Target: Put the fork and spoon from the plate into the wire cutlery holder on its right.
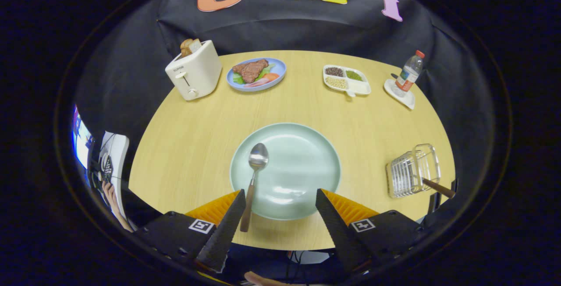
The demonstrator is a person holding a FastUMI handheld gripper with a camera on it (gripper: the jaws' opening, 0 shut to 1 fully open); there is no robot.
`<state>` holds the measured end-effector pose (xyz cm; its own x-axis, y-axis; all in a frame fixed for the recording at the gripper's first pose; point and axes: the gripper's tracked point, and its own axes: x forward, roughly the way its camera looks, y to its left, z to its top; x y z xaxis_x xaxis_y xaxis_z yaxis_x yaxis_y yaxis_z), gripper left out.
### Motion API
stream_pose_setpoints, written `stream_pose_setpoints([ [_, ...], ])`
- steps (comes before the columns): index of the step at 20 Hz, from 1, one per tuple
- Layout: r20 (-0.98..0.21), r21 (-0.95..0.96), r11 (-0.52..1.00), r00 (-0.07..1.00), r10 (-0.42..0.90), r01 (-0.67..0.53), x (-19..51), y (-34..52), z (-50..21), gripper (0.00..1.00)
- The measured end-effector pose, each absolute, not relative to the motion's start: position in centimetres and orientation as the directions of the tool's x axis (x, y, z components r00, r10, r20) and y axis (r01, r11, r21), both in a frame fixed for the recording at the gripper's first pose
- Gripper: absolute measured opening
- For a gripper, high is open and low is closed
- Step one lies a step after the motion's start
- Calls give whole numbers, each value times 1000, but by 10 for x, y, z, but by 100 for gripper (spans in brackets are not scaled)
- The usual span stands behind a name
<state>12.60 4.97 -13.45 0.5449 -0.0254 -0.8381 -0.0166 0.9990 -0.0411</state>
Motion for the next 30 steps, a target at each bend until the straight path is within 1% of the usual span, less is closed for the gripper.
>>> stream_pose_setpoints([
  [3, -865, -19, 1000, 501, -15, -3, 132, 64, -159, 97],
  [6, -876, -20, 1000, 482, -25, 16, 142, 70, -174, 97],
  [14, -894, -52, 997, 443, -68, 48, 157, 69, -198, 82],
  [17, -901, -53, 997, 429, -71, 54, 158, 69, -203, 65],
  [21, -904, -57, 998, 422, -61, 23, 158, 76, -207, 50],
  [22, -903, -56, 998, 425, -58, 17, 159, 78, -208, 50],
  [23, -905, -48, 999, 423, -50, 15, 160, 80, -206, 48],
  [24, -909, -46, 999, 415, -47, 13, 159, 80, -209, 29],
  [25, -912, -42, 999, 407, -41, 8, 160, 82, -209, 19],
  [26, -915, -35, 999, 402, -33, 4, 160, 82, -210, 23],
  [30, -924, -28, 1000, 381, -24, -4, 157, 83, -216, 23],
])
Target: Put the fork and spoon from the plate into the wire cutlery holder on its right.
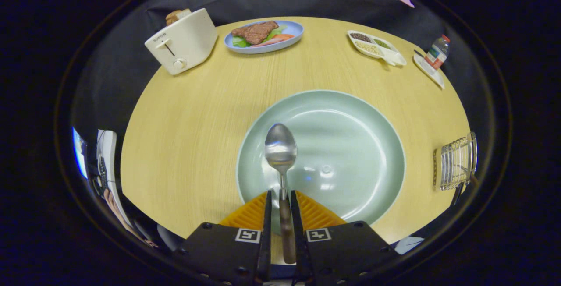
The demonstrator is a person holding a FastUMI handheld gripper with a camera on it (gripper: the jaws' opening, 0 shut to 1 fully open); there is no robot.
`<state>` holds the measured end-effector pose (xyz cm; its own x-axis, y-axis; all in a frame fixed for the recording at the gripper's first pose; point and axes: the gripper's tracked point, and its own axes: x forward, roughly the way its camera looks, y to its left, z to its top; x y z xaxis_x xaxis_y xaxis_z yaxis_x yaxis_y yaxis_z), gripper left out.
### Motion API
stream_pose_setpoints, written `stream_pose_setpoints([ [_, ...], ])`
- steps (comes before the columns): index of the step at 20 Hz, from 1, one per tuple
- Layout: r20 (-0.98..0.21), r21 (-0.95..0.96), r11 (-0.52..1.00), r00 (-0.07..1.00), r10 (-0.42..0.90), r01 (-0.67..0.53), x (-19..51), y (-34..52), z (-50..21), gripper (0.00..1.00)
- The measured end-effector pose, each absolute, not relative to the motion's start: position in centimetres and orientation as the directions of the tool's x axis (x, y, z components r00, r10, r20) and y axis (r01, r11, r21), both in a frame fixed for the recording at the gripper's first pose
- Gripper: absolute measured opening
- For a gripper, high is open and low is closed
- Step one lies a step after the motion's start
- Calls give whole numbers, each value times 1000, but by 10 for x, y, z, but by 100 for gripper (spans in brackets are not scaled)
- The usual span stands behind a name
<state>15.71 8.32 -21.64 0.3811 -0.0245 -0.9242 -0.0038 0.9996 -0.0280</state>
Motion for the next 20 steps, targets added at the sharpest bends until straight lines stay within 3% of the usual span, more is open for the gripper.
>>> stream_pose_setpoints([
  [1, -928, -29, 1000, 371, -29, 5, 158, 81, -217, 23],
  [3, -924, -28, 1000, 381, -30, 11, 156, 81, -218, 6],
  [5, -923, -31, 999, 384, -34, 15, 156, 79, -220, 1],
  [20, -875, 3, 1000, 483, -7, 19, 131, 29, -144, 1],
])
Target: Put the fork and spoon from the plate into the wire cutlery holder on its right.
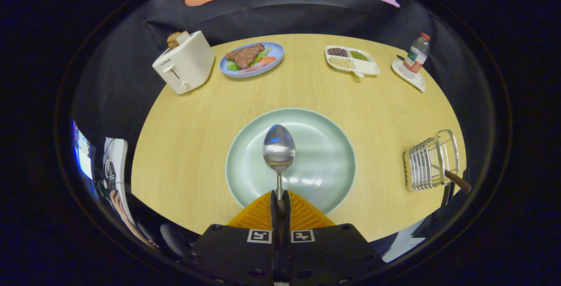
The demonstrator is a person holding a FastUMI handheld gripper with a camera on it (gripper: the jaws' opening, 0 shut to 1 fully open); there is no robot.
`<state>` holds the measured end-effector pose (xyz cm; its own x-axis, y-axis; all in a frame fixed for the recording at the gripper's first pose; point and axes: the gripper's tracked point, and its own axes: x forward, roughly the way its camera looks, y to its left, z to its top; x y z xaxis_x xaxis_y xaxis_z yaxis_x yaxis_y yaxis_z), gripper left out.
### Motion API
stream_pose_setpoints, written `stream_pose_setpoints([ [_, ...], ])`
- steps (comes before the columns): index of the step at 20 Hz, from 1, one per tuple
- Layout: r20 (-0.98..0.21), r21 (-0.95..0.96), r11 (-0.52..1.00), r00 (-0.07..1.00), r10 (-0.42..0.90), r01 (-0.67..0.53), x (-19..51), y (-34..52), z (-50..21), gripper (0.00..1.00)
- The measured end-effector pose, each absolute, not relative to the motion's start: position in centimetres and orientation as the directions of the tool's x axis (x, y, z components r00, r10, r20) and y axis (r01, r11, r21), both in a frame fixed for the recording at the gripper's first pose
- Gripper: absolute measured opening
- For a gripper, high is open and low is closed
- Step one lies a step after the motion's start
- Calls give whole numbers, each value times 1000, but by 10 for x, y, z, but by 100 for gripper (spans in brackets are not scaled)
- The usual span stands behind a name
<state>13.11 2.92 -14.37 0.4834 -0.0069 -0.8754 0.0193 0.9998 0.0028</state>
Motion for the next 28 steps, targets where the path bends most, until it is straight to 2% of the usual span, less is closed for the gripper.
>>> stream_pose_setpoints([
  [6, -851, 1, 999, 524, -27, 53, 109, -37, -111, 1],
  [18, -819, 6, 979, 562, -111, 202, 78, -185, -63, 1],
  [28, -843, 28, 979, 532, -87, 204, 93, -208, -81, 1],
])
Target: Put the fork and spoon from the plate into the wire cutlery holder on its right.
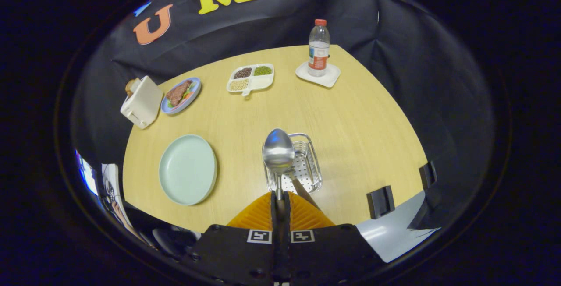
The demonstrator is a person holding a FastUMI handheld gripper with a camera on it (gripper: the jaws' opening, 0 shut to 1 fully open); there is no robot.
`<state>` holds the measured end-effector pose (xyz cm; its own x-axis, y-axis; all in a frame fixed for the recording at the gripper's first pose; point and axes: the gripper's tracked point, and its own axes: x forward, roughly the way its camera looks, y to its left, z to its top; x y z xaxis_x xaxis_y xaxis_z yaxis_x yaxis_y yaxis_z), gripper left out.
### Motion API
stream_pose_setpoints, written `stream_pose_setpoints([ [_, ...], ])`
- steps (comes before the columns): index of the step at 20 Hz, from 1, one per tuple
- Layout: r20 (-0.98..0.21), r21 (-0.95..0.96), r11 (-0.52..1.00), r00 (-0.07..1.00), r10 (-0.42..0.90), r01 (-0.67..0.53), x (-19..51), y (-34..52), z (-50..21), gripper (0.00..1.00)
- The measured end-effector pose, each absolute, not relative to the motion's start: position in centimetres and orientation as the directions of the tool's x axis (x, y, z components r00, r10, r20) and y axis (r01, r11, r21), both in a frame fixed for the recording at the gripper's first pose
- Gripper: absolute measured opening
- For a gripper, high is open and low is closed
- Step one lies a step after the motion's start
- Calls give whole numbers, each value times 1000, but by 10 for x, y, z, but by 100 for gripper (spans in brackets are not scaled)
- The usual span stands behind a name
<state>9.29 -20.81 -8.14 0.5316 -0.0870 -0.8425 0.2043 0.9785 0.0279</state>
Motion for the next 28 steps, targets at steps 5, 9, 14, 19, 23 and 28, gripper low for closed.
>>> stream_pose_setpoints([
  [5, -826, 20, 979, 556, -97, 201, 98, -209, -81, 5],
  [9, -826, 24, 976, 554, -103, 218, 101, -214, -83, 9],
  [14, -765, 33, 975, 634, -117, 221, 104, -211, -71, 32],
  [19, -568, -31, 976, 800, -195, 216, 97, -189, -38, 51],
  [23, -338, -109, 968, 907, -250, 227, 80, -153, -11, 66],
  [28, -132, -140, 962, 959, -251, 232, 48, -95, 12, 96],
])
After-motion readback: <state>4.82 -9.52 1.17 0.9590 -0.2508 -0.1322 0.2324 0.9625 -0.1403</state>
